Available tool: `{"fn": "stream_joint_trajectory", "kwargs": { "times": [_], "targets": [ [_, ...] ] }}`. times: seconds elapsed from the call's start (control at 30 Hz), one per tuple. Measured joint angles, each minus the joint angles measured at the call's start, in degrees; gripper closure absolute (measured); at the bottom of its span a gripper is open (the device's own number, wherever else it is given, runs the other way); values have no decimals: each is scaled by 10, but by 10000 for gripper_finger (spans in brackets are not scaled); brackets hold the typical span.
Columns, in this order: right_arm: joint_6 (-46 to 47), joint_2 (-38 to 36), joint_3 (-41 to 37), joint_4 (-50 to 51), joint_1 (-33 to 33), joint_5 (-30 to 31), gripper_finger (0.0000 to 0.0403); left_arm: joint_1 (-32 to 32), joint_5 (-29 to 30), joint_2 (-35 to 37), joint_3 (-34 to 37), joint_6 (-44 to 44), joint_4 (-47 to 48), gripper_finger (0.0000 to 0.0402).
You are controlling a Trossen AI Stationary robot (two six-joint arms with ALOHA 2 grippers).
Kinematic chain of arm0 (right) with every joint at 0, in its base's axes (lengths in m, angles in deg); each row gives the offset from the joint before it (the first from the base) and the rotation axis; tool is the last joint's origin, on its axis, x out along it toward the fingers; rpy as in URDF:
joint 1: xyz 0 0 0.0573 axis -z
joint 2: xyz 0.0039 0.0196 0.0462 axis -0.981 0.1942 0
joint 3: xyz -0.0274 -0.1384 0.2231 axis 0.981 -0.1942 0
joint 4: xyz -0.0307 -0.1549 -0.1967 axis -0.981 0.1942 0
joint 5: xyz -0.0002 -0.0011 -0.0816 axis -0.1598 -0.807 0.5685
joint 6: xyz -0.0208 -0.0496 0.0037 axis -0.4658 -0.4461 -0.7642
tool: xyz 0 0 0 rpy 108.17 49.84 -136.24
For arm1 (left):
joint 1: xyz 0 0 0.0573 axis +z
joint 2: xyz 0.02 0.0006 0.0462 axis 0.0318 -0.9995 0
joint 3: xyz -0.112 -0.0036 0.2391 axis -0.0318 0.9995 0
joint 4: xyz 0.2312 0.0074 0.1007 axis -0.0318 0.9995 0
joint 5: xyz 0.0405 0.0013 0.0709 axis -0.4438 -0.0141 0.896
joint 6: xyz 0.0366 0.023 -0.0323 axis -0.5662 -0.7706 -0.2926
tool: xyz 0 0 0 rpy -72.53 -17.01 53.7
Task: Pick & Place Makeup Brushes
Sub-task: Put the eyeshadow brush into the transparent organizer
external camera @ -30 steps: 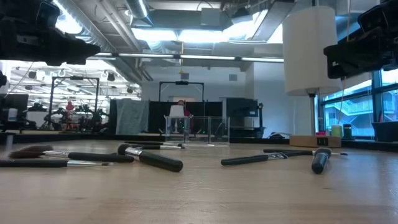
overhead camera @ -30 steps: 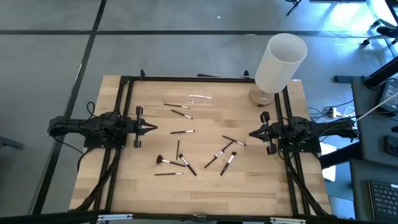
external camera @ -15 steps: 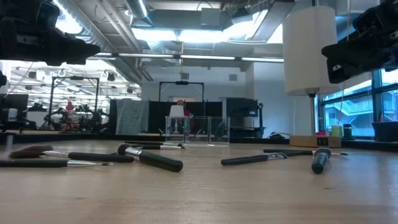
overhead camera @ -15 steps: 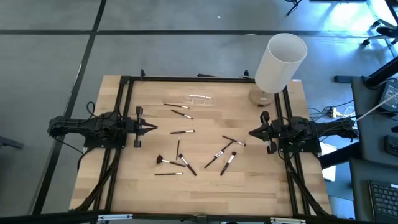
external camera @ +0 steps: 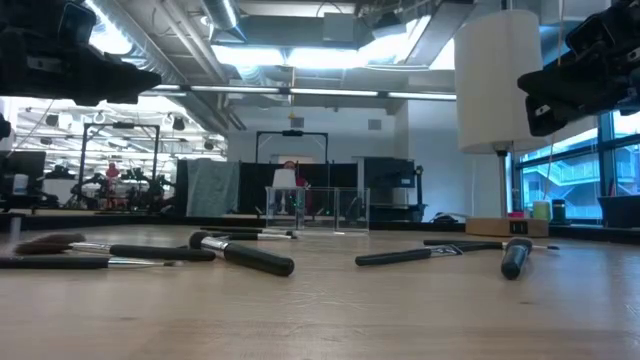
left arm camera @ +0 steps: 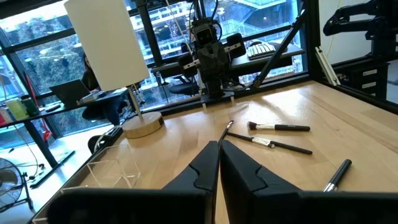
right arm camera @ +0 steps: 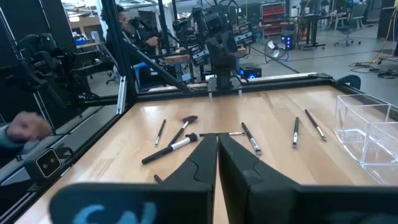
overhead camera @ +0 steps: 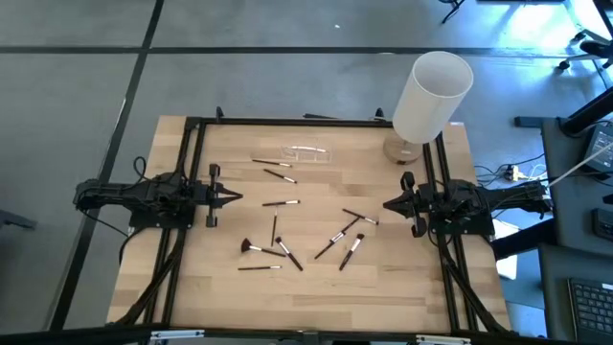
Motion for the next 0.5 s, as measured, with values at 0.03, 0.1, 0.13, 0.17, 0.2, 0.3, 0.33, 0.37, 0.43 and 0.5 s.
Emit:
{"fn": "stream_joint_trajectory", "kwargs": {
  "times": [0.03,0.1,0.13,0.17,0.2,0.3,0.33,0.37,0.43,0.5],
  "targets": [
    [0,0,0,0,0,0,386,0,0,0,0,0,0,389],
    [0,0,0,0,0,0,386,0,0,0,0,0,0,391],
    [0,0,0,0,0,0,386,0,0,0,0,0,0,392],
    [0,0,0,0,0,0,386,0,0,0,0,0,0,393],
    [0,0,0,0,0,0,386,0,0,0,0,0,0,393],
    [-1,0,0,0,0,0,386,0,0,0,0,0,0,392],
    [-9,0,0,1,0,0,386,0,0,0,0,1,0,391],
    [-24,0,0,1,0,0,386,0,0,0,0,3,0,390],
    [-49,0,0,1,0,0,386,-1,0,0,0,17,0,389],
    [-66,0,0,1,0,0,386,-1,0,0,0,30,0,389]
  ]
}}
